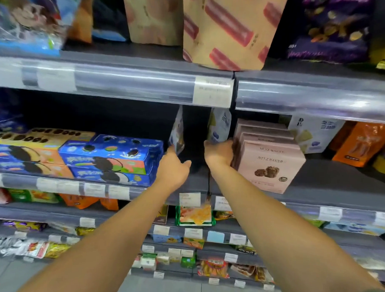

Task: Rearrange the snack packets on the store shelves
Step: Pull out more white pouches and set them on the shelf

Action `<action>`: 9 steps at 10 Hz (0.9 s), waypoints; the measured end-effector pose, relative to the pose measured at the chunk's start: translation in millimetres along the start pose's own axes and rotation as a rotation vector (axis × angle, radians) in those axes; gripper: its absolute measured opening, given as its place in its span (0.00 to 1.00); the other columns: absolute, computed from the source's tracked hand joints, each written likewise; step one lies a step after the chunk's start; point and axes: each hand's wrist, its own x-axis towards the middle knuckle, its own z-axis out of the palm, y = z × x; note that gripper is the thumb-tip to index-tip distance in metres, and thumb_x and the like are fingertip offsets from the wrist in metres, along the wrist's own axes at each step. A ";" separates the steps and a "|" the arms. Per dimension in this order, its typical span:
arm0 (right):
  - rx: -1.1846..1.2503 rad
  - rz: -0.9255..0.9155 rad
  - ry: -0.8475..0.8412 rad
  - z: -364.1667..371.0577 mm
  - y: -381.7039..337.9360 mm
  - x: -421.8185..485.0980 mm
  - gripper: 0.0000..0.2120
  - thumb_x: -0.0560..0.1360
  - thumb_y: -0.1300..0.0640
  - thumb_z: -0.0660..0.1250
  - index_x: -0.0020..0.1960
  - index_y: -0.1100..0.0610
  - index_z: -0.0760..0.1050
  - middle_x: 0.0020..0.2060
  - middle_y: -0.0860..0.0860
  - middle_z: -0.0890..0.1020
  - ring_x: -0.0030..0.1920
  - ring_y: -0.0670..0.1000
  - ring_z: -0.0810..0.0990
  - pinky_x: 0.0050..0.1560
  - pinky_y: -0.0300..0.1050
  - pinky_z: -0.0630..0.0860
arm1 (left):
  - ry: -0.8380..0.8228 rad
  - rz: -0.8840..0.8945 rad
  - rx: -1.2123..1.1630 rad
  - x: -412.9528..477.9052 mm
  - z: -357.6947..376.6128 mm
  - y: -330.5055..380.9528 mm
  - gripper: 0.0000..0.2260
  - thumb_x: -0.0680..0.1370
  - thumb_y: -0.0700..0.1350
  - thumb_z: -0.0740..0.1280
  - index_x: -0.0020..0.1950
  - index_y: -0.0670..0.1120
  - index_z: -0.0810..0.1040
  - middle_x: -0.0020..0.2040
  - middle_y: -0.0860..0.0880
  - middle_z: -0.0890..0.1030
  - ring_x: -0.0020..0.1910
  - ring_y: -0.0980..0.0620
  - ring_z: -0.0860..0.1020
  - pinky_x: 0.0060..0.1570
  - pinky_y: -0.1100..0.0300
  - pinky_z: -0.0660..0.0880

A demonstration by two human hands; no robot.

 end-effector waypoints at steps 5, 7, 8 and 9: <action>0.042 -0.077 0.145 45.9 10.6 62.1 0.22 0.76 0.56 0.67 0.67 0.60 0.69 0.60 0.55 0.77 0.58 0.53 0.77 0.48 0.33 0.68 | 0.184 -0.092 -0.293 88.9 37.1 7.1 0.35 0.75 0.44 0.69 0.78 0.48 0.55 0.70 0.42 0.73 0.67 0.41 0.73 0.65 0.48 0.71; -0.078 -0.170 0.088 31.0 3.0 64.7 0.16 0.81 0.56 0.57 0.63 0.63 0.73 0.58 0.60 0.79 0.59 0.59 0.77 0.50 0.41 0.67 | 0.321 -0.095 -0.237 90.8 36.8 10.7 0.15 0.79 0.45 0.63 0.63 0.41 0.76 0.56 0.38 0.82 0.56 0.37 0.79 0.54 0.47 0.77; -0.048 -0.194 0.055 33.6 2.8 54.1 0.16 0.82 0.54 0.55 0.58 0.64 0.76 0.54 0.61 0.81 0.55 0.60 0.79 0.49 0.41 0.70 | 0.347 -0.152 -0.205 80.9 29.6 18.1 0.12 0.79 0.40 0.61 0.56 0.34 0.78 0.54 0.33 0.80 0.54 0.32 0.77 0.49 0.48 0.76; 0.064 -0.261 0.116 35.8 4.9 30.8 0.17 0.81 0.51 0.57 0.48 0.62 0.78 0.43 0.61 0.84 0.44 0.59 0.83 0.43 0.45 0.77 | 0.333 -0.170 -0.151 59.3 24.9 26.8 0.12 0.80 0.39 0.59 0.54 0.32 0.78 0.54 0.32 0.80 0.56 0.33 0.77 0.50 0.49 0.73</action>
